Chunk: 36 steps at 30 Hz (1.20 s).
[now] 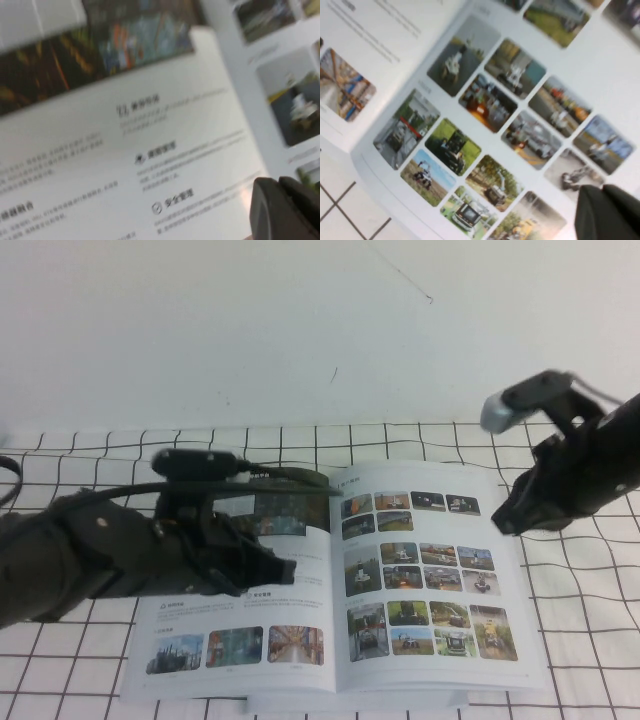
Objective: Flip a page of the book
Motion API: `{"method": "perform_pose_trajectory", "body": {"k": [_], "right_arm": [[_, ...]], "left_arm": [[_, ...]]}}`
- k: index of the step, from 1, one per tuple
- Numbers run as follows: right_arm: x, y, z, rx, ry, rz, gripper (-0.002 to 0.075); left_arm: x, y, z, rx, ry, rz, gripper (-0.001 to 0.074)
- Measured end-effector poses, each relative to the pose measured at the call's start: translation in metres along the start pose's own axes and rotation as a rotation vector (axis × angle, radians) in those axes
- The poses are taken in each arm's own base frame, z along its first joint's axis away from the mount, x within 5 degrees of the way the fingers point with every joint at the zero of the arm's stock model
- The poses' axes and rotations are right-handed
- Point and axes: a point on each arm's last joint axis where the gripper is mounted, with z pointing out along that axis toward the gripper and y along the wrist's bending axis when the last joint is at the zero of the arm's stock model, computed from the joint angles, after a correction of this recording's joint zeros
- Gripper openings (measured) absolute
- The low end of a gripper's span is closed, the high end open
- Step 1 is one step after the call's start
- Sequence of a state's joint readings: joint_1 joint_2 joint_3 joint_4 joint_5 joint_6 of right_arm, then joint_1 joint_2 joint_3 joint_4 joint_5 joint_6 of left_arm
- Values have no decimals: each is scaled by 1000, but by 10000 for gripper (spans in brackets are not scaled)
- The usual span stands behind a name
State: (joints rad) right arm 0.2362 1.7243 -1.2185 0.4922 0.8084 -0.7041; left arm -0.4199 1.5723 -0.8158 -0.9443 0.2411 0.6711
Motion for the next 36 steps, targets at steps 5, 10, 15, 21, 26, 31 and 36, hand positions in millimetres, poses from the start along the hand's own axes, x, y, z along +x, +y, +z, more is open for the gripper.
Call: {"method": "perform_pose_trajectory", "body": {"k": [5, 10, 15, 21, 26, 31, 36], "right_arm": [[0, 27, -80, 140, -146, -138, 1], [23, 54, -144, 274, -193, -216, 1], [66, 75, -182, 387, -186, -222, 1], [134, 94, -190, 505, -246, -183, 1], [184, 103, -167, 535, -376, -130, 1], [220, 108, -146, 566, -536, -92, 1], [242, 111, -132, 578, -638, -95, 1]], "left_arm": [[-24, -18, -64, 21, -239, 99, -3], [-33, -29, -128, -12, -490, 230, -3], [-17, -31, -184, -55, -700, 288, -3], [29, -22, -211, -84, -809, 303, -3], [70, -8, -210, -132, -844, 314, -3], [102, 2, -207, -138, -870, 322, -3], [116, 5, -206, -137, -891, 324, -3]]}}
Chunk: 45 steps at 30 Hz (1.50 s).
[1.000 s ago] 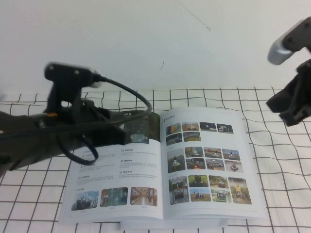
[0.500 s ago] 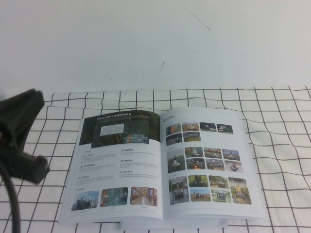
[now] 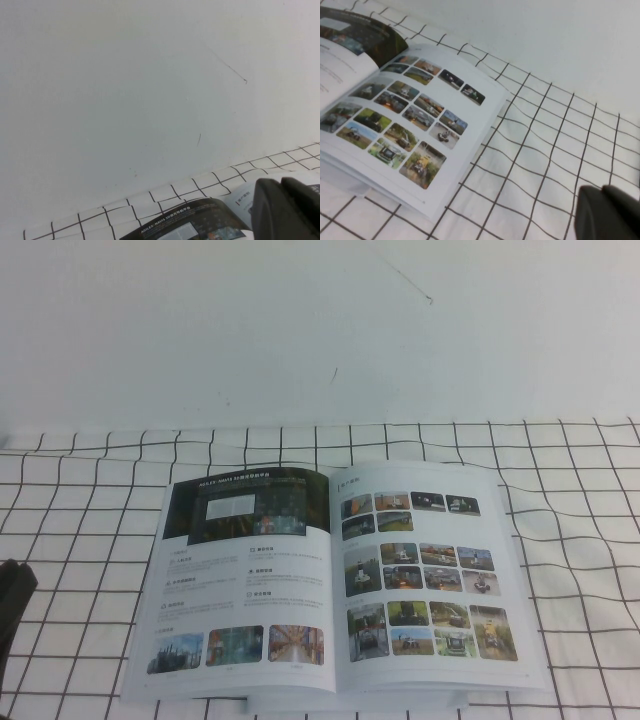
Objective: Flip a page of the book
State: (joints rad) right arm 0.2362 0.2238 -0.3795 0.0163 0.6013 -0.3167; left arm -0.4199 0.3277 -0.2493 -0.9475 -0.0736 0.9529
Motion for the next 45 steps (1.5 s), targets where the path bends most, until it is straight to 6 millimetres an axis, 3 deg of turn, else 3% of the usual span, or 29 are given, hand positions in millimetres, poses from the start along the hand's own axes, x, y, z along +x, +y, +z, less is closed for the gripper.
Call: {"method": "perform_pose_trajectory", "body": {"k": [9, 30, 35, 45], "right_arm": [[17, 8, 4, -43, 31, 43, 0], [17, 9, 4, -48, 30, 52, 0], [17, 9, 4, -50, 29, 54, 0], [17, 9, 4, -53, 28, 58, 0]], "left_arm": [[0, -1, -1, 8, 2, -1, -3], [1, 1, -2, -6, -7, -8, -3], [14, 9, -16, -117, -55, 11, -3], [61, 11, -35, -255, -25, 56, -3]]}}
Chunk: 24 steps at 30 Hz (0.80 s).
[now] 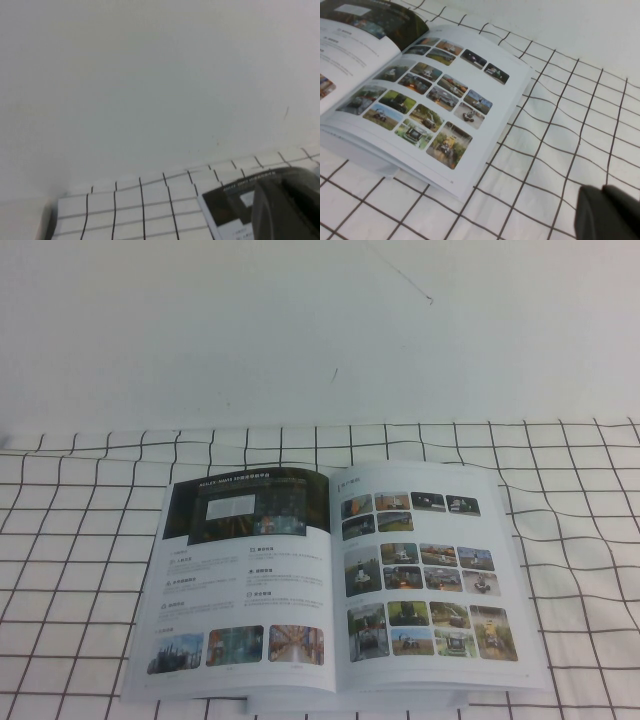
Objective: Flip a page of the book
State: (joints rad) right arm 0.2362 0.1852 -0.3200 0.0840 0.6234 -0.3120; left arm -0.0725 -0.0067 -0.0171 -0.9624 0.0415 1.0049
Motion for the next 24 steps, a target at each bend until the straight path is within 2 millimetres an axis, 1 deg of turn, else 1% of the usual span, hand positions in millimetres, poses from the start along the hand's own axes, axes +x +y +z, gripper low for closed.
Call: {"method": "perform_pose_trajectory", "body": {"k": [3, 6, 9, 11, 14, 16, 18, 24], "right_arm": [[0, 0, 0, 0, 0, 0, 0], [0, 0, 0, 0, 0, 0, 0], [0, 0, 0, -1, 0, 1, 0], [0, 0, 0, -2, -1, 3, 0], [0, 0, 0, -4, -1, 4, 0], [0, 0, 0, -4, -1, 4, 0], [0, 0, 0, -4, -1, 4, 0], [0, 0, 0, -4, -1, 4, 0]], "left_arm": [[13, 0, 1, -15, 47, 4, -3], [16, 0, 1, -19, 59, 14, -3], [19, 1, 1, -25, 91, 105, -3], [24, 1, 0, -30, 141, 69, -3], [32, 3, -2, -63, 232, -77, -3], [38, 3, -3, -79, 300, -136, -3], [42, 3, -4, -82, 336, -142, -3], [42, 3, -4, -81, 339, -133, -3]]}}
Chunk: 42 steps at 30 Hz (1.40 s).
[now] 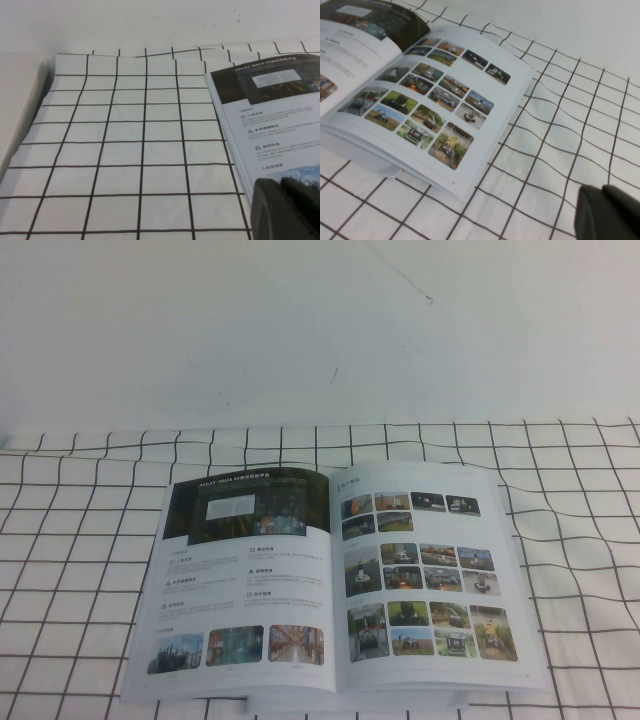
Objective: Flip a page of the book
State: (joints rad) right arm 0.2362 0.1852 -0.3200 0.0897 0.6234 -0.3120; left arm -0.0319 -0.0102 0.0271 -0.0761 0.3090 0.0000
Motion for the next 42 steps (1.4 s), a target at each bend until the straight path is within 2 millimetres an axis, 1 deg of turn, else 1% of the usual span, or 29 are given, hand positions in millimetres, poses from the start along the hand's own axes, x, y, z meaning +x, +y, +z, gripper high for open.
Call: {"method": "perform_pose_trajectory", "body": {"k": [36, 39, 42], "right_arm": [[0, 0, -1, 5, -3, -9, 0], [6, -3, 0, 57, -35, -66, 0], [20, -3, 4, 135, -117, -90, 0]], "left_arm": [[1, -1, 0, 6, 18, -10, -3], [1, -1, 0, 6, 18, -10, -3], [1, -1, 0, 6, 17, -10, -3]]}}
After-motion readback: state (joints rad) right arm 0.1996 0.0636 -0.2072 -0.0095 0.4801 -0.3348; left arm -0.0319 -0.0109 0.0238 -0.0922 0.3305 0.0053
